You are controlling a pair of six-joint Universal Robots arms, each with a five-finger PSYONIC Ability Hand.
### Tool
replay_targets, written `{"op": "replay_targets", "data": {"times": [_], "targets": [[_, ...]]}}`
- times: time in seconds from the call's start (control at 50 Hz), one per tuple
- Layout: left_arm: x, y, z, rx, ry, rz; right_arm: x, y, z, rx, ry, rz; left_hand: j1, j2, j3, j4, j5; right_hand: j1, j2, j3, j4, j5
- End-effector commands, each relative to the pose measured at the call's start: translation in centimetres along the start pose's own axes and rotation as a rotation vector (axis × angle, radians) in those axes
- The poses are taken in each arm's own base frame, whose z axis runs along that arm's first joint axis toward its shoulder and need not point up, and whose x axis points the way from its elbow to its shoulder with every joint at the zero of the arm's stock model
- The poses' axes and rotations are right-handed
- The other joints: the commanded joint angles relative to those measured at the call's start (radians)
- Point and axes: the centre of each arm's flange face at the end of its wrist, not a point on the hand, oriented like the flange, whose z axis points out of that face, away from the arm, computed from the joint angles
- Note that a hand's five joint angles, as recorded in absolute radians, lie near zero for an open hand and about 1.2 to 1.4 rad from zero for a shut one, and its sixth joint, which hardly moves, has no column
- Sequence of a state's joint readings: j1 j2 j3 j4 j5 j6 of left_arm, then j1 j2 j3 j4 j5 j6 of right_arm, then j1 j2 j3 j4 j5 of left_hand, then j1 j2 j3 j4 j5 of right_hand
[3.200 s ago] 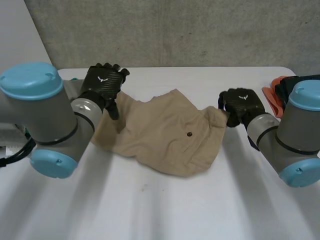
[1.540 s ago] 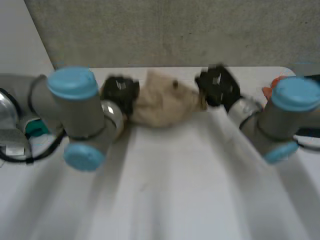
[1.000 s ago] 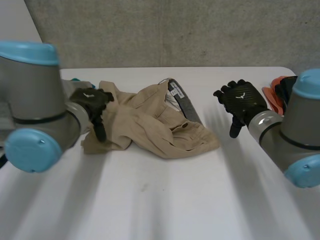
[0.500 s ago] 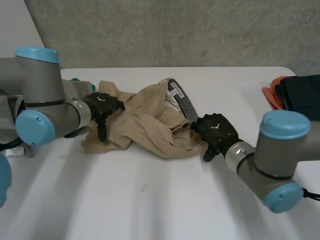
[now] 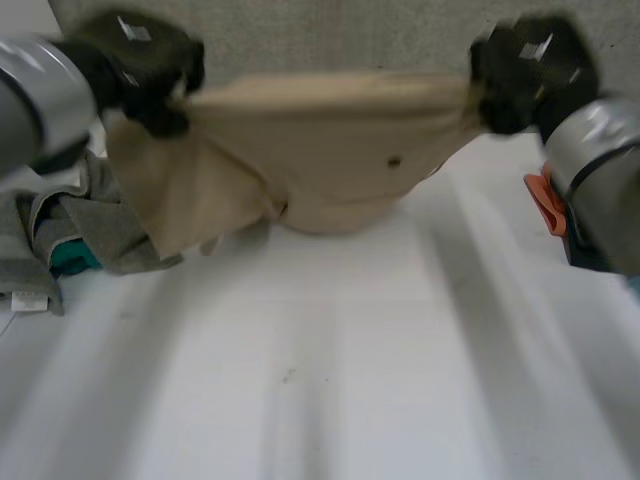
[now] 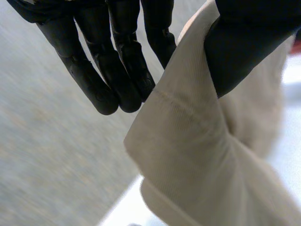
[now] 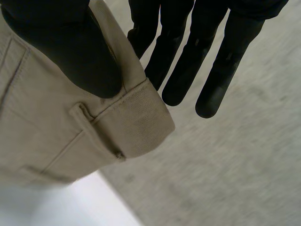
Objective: Fold the laundry.
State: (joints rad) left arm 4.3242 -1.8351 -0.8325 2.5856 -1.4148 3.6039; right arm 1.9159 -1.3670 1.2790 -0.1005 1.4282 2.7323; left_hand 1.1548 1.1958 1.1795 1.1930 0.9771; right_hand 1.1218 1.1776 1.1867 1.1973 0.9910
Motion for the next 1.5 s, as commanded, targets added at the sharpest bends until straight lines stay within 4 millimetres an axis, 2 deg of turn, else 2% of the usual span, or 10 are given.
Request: {"op": "replay_targets", "data": {"times": [0.02, 0.26, 0.38, 0.5, 0.62, 0.78, 1.02, 1.12, 1.2, 1.5], "targets": [[-1.2, -3.2, -2.5, 0.124, -0.076, -0.03, 1.5, -4.0, 0.7, 0.025, 0.0, 0.05, 0.241, 0.2, 0.217, 0.203, 0.245, 0.274, 0.219, 0.21, 0.199, 0.231], [-0.2, 2.9, 7.4, 0.102, -0.14, 0.007, -2.0, 2.0, 5.5, -0.033, -0.028, 0.061, 0.241, 0.2, 0.217, 0.203, 0.245, 0.274, 0.219, 0.21, 0.199, 0.231], [-3.1, -0.1, 13.0, 0.473, -0.353, 0.083, -2.0, 0.0, 10.4, 0.294, 0.191, -0.002, 0.241, 0.2, 0.217, 0.203, 0.245, 0.274, 0.219, 0.21, 0.199, 0.231], [-6.3, -6.1, 10.7, 0.72, -0.578, 0.025, 1.5, -6.0, 10.8, 0.608, 0.44, 0.013, 0.241, 0.2, 0.217, 0.203, 0.245, 0.274, 0.219, 0.21, 0.199, 0.231], [-5.8, -5.5, 9.8, 0.664, -0.553, -0.035, 0.4, -5.5, 10.0, 0.565, 0.37, 0.01, 0.241, 0.2, 0.217, 0.203, 0.245, 0.274, 0.219, 0.21, 0.199, 0.231], [-1.1, 3.5, 10.3, 0.341, -0.392, -0.088, -3.8, 1.8, 8.1, 0.253, 0.14, 0.018, 0.241, 0.2, 0.217, 0.203, 0.245, 0.274, 0.219, 0.21, 0.199, 0.231], [8.5, 19.7, 7.2, -0.221, -0.151, -0.132, -12.4, 18.4, 0.6, -0.323, -0.193, -0.022, 0.207, 0.166, 0.182, 0.169, 0.21, 0.274, 0.219, 0.21, 0.199, 0.231], [8.9, 19.7, 6.0, -0.308, -0.119, -0.123, -13.4, 19.2, -0.6, -0.378, -0.243, -0.072, -0.168, -0.209, -0.193, -0.206, -0.165, 0.274, 0.219, 0.21, 0.199, 0.231], [8.8, 18.8, 4.9, -0.365, -0.094, -0.11, -13.4, 18.6, -1.3, -0.401, -0.261, -0.068, -0.98, -1.021, -1.005, -1.018, -0.977, 0.274, 0.219, 0.21, 0.199, 0.231], [3.0, 16.7, 7.5, -0.295, -0.106, -0.132, -12.6, 18.0, -2.6, -0.388, -0.275, -0.062, -0.827, -0.868, -0.852, -0.865, -0.824, 0.274, 0.219, 0.21, 0.199, 0.231]]}}
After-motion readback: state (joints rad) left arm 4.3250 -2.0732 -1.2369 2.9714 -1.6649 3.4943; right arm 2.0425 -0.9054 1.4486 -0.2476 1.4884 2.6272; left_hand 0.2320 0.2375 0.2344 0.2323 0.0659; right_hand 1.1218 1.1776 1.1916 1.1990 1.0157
